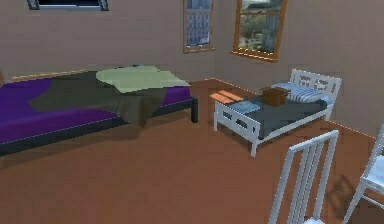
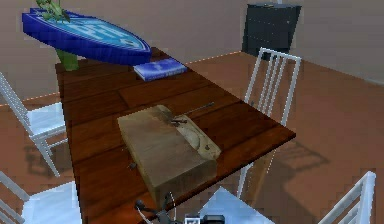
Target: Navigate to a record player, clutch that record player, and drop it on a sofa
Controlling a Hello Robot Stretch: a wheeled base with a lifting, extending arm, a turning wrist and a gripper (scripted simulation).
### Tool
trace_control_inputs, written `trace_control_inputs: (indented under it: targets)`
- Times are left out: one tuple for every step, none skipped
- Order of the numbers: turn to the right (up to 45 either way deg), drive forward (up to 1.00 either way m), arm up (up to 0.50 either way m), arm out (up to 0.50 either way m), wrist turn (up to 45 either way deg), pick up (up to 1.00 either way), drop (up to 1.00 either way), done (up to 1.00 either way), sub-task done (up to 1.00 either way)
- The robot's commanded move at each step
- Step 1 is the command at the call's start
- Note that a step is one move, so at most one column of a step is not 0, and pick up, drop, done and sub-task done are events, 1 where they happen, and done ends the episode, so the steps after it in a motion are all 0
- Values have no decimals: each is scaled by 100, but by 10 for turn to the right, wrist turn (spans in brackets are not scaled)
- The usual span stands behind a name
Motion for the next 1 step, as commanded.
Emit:
trace_control_inputs:
  targets:
    - [0, 0, 10, 0, 0, 0, 0, 0, 0]
